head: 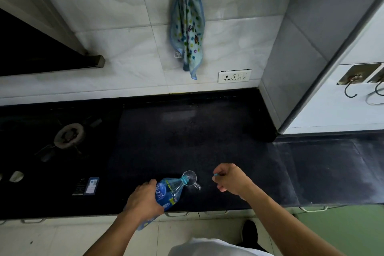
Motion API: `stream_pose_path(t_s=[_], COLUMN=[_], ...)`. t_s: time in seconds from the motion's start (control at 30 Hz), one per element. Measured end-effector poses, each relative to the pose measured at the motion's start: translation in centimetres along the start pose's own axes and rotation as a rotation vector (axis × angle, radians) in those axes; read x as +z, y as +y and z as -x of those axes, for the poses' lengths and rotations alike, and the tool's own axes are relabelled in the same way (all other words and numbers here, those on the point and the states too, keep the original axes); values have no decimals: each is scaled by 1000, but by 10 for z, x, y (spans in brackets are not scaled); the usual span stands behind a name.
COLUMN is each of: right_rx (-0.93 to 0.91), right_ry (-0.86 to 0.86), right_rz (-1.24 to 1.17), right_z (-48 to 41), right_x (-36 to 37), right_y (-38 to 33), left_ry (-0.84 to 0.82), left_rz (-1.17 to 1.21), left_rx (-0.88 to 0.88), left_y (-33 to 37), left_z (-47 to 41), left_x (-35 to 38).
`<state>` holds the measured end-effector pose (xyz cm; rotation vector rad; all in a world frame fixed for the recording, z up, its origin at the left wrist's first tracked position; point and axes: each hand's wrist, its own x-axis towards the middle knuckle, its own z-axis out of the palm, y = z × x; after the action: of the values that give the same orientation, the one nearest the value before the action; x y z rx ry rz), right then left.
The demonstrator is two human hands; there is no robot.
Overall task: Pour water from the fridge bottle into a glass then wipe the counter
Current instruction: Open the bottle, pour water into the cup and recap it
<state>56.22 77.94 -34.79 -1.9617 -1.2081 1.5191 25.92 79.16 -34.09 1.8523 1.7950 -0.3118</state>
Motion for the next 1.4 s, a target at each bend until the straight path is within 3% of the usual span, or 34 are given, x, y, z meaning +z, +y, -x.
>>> stream_pose_path(t_s=[0.43,0.63,0.93,1.27,1.4], right_rx=[-4,-17,-322,-760,-676], right_ry=[-9,-11,-18,-2,120], right_rz=[36,-69,-152,294,419], right_z=[4,11,35,67,74], right_x=[1,0,-1,-25,-32], right_y=[0,-5,-64,-113,-137], left_ry=[-23,-37,-9,108,139], left_rz=[29,191,543,649,675], left_rx=[-4,20,176,294,341], left_y=[1,0,11,29,36], left_z=[3,6,25,43,48], left_x=[2,2,-6,-35,-43])
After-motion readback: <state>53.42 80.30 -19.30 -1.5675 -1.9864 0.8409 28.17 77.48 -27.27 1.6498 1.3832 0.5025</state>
